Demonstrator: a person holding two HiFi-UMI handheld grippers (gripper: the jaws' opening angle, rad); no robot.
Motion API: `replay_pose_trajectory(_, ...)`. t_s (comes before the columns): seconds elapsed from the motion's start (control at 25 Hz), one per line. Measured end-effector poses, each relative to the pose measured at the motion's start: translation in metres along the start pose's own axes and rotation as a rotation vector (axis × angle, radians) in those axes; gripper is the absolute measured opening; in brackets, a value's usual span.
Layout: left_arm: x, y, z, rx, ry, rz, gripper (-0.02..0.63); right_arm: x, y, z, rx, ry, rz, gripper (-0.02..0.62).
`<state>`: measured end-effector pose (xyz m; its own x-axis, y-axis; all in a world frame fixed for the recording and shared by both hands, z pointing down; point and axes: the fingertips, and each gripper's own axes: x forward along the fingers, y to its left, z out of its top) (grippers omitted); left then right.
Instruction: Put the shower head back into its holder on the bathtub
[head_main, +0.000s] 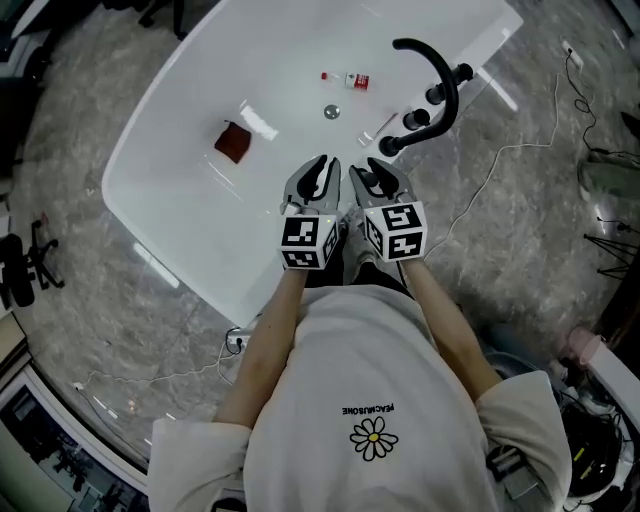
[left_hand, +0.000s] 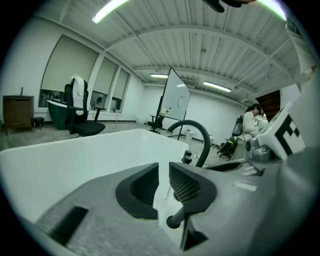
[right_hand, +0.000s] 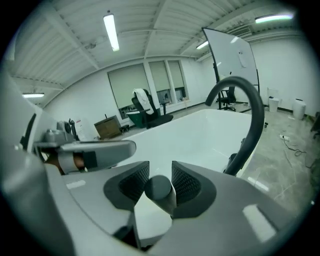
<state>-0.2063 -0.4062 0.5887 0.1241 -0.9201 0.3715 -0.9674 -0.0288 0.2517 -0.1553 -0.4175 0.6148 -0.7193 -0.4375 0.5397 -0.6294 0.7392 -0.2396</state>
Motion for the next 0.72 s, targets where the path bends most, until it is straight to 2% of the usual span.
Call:
replay_pose_trajectory(0.08, -0.009, -0.010, 0.009, 0.012, -0.029, -0.002, 0.063, -0.022, 0.000, 0.020, 0.048, -0.079, -0.009, 0.121)
replay_pose_trajectory(0.12, -0.014, -0.017, 0.012, 0.025, -0.040, -0.012, 0.061, -0.033, -0.003, 0.029, 0.089, -0.117, -0.025, 0.100)
replay_pose_trajectory(0.2, -0.026, -0.035, 0.015, 0.064, -0.056, -0.041, 0.061, -0.057, -0.014, 0.040, 0.187, -0.184, -0.066, 0.015)
replay_pose_trajectory(0.28, -0.038, -0.047, 0.019, 0.112, -0.073, -0.047, 0.053, -0.080, -0.021, 0.049, 0.229, -0.244, -0.096, 0.002)
replay_pose_trajectory(0.4, -0.052, -0.054, 0.034, 0.166, -0.096, 0.006, -0.006, -0.109, -0.022, 0.061, 0.201, -0.309, -0.119, 0.003)
replay_pose_trajectory(0.56, -0.072, -0.078, 0.061, 0.183, -0.164, 0.017, -0.003, -0.143, -0.015, 0.070, 0.137, -0.349, -0.123, 0.002)
replay_pose_trajectory(0.72, -0.105, -0.105, 0.067, 0.194, -0.225, 0.019, -0.003, -0.171, -0.001, 0.062, 0.050, -0.357, -0.108, 0.002)
